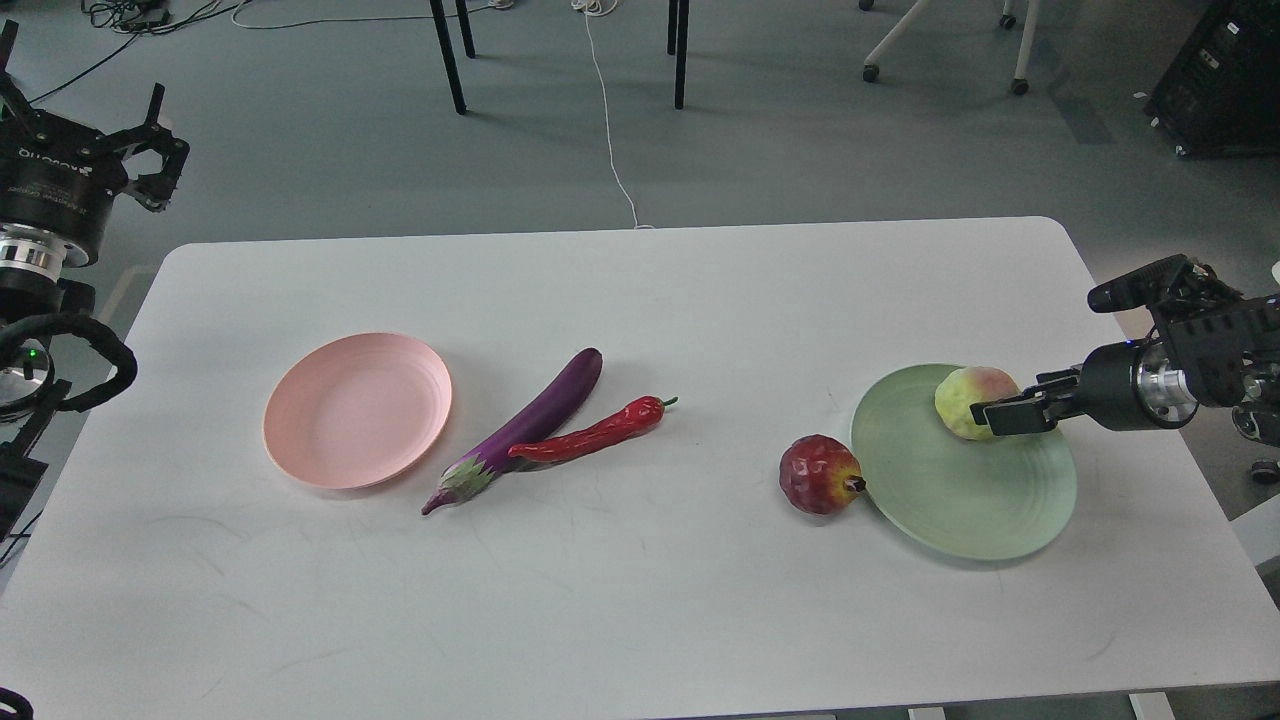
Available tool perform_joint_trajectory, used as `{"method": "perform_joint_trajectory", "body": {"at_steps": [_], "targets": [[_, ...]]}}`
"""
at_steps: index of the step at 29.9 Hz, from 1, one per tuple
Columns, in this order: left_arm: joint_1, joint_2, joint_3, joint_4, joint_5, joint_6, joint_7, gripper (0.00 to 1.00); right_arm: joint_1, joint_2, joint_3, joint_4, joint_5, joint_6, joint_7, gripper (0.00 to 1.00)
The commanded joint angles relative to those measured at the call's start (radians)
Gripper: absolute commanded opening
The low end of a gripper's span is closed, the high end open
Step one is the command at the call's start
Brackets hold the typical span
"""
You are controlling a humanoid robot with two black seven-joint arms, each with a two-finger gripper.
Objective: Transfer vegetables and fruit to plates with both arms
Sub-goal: 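Carry the peach onto the pale green plate and release it, then move the right hand to the red apple and grasp it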
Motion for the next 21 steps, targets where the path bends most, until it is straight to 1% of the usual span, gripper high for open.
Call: {"method": "perform_joint_trajectory", "body": {"at_steps": [1, 4, 8, 11, 15, 21], "targets": [[-0.005, 0.002, -0.002, 0.0, 0.0, 0.0, 0.0, 0.98, 0.023, -0.015, 0.097, 0.016, 0.011, 0.008, 0.0, 0.98], [-0.008, 0.002, 0.0, -0.002, 0.0, 0.0, 0.0, 0.98, 0.095, -0.023, 0.125, 0.036, 0.009, 0.037, 0.0, 0.98], [-0.008, 0.002, 0.0, 0.0, 0.0, 0.0, -0.001, 0.98, 0.169, 0.022, 0.131, 0.088, 0.011, 0.127, -0.001, 0.98], [-0.008, 0.003, 0.001, 0.0, 0.0, 0.0, -0.003, 0.98, 0.176, 0.097, 0.126, 0.148, 0.003, 0.135, -0.001, 0.98], [-0.008, 0.009, 0.0, 0.0, 0.0, 0.0, -0.003, 0.98, 0.162, 0.18, 0.117, 0.159, 0.006, 0.135, 0.0, 0.98], [-0.006, 0.02, 0.001, 0.0, 0.0, 0.0, -0.003, 0.98, 0.172, 0.212, 0.093, 0.191, -0.006, 0.138, 0.0, 0.98]]}}
